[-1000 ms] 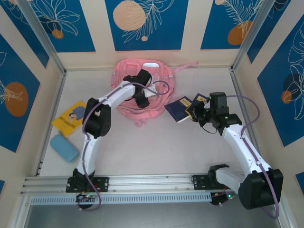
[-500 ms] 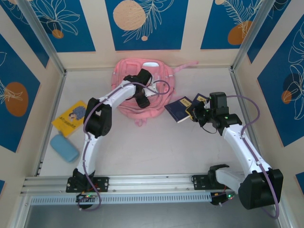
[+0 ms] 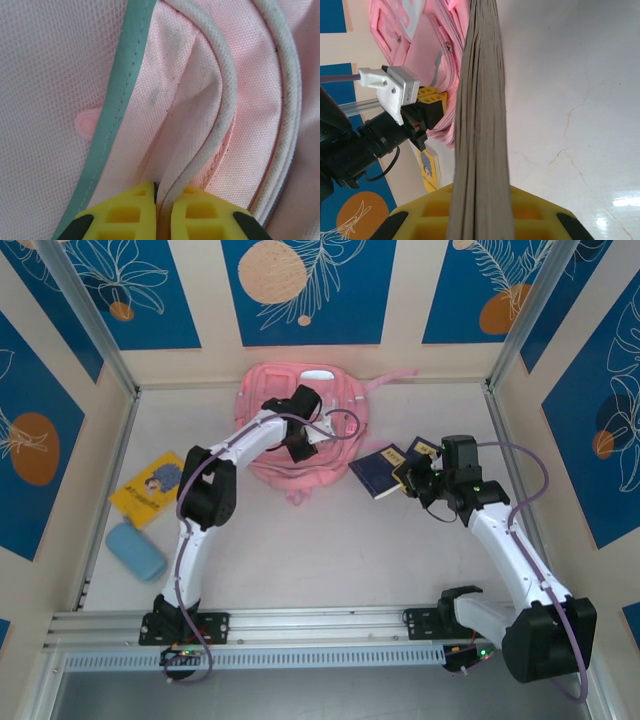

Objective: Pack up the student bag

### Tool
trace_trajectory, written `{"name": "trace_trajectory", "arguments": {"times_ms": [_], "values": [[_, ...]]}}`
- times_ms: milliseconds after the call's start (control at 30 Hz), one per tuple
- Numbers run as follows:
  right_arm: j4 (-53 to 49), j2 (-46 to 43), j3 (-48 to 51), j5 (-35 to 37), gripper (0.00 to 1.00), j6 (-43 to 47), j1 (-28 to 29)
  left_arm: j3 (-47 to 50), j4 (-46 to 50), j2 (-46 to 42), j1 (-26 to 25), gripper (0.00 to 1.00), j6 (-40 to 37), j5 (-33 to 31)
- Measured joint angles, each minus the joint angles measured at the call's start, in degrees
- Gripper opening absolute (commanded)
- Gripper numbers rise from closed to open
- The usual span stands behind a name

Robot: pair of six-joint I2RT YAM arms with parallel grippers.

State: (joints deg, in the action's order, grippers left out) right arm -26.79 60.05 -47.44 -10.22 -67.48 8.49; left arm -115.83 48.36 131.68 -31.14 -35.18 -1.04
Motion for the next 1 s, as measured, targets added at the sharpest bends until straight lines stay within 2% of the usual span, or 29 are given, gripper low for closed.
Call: {"name": "trace_trajectory", "arguments": {"times_ms": [67, 300, 600, 800, 1000], "values": [[-0.66, -0.7, 0.0, 0.61, 0.0, 0.04, 0.0, 0.0, -0.57, -0.35, 0.13, 0.0, 0.39, 1.25], [-3.34, -4.0, 0.0, 2.32, 0.0, 0.26, 0.0, 0.98, -1.42, -4.22, 0.55, 0.0, 3.87, 6.14], [-4.24, -6.21, 0.48, 0.9, 0.0, 2.12, 0.0, 2.95, -2.93, -14.69, 0.5, 0.0, 14.6, 10.25], [-0.59, -6.36, 2.21, -3.32, 0.0, 2.58, 0.48, 1.51, -3.56, -18.69, 0.13, 0.0, 23.1, 12.22], [6.56, -2.47, 2.36, -4.55, 0.0, 1.51, 4.17, -2.36, -3.13, -18.71, -1.27, 0.0, 30.29, 13.81]]}}
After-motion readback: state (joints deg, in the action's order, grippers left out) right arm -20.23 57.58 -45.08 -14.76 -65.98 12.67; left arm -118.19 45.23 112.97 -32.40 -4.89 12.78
